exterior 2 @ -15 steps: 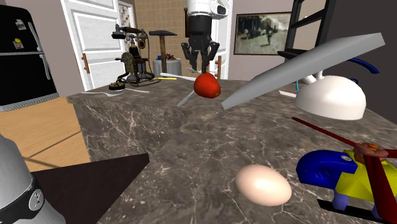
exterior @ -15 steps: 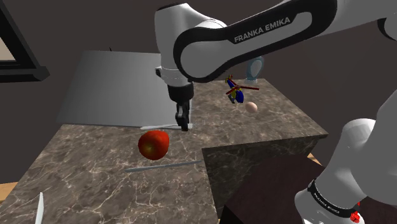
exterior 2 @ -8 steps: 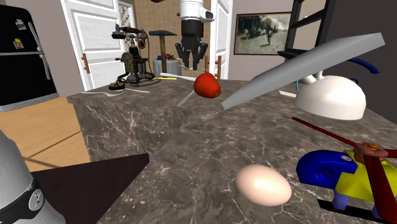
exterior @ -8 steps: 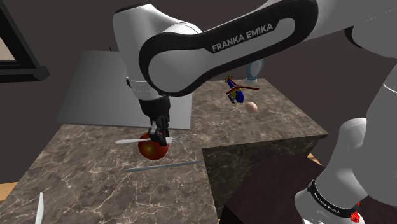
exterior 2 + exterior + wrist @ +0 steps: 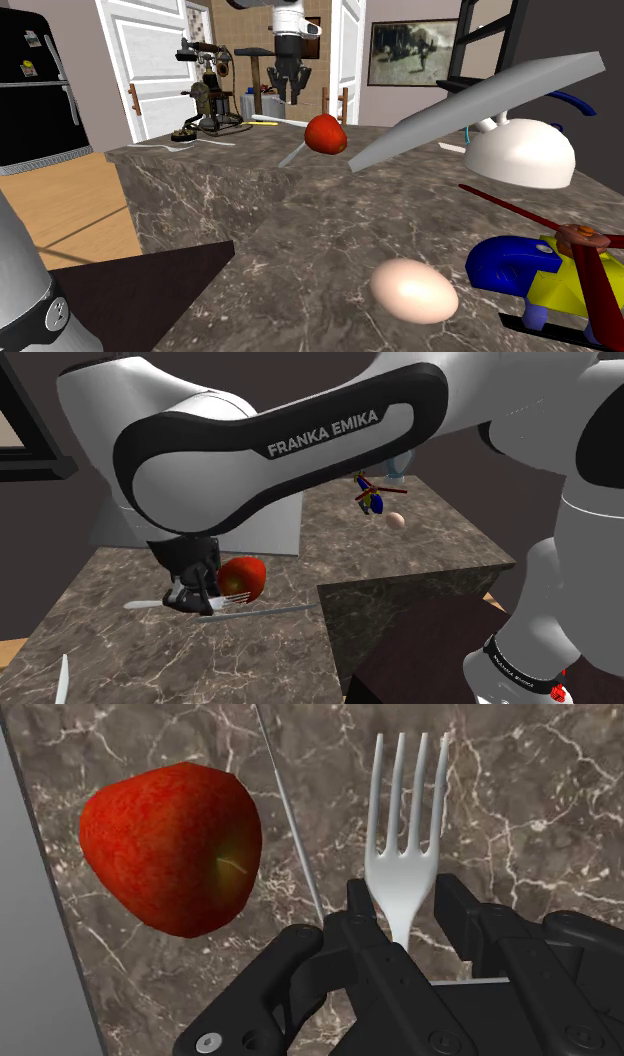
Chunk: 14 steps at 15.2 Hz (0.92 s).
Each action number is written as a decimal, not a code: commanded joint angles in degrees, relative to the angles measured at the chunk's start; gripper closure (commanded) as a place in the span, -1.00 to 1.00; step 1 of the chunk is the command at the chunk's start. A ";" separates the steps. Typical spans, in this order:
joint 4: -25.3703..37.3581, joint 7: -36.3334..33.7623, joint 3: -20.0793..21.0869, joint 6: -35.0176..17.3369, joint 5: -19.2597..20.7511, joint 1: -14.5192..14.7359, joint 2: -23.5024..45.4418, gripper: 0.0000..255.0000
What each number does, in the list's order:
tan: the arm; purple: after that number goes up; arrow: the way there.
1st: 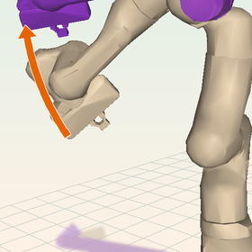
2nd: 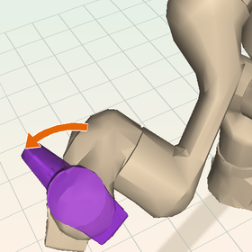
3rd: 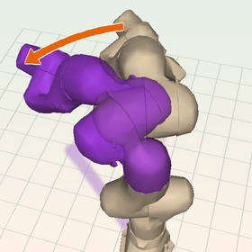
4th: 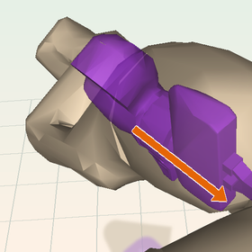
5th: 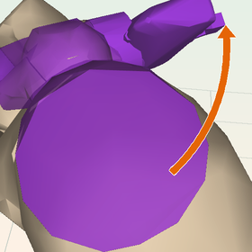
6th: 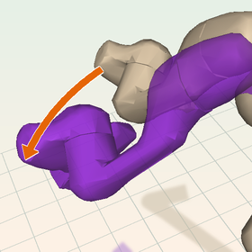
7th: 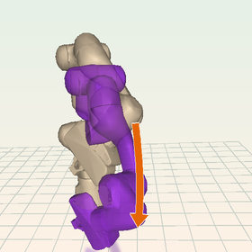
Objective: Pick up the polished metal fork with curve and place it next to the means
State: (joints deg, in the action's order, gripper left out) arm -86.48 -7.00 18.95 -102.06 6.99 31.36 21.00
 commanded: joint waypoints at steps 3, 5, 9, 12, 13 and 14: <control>12.61 -4.06 0.48 4.55 2.36 4.70 8.49 1.00; 15.71 -4.96 0.40 5.25 2.95 6.08 10.96 1.00; 12.78 -5.13 0.31 2.24 3.05 5.80 11.08 1.00; 10.85 -5.27 0.23 0.08 3.17 5.65 11.34 1.00; 10.25 -5.32 0.20 -0.62 3.23 5.60 11.45 1.00; 9.67 -5.36 0.16 -1.31 3.28 5.57 11.58 1.00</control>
State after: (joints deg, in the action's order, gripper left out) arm -75.88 -12.29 19.12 -102.48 10.25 37.00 32.64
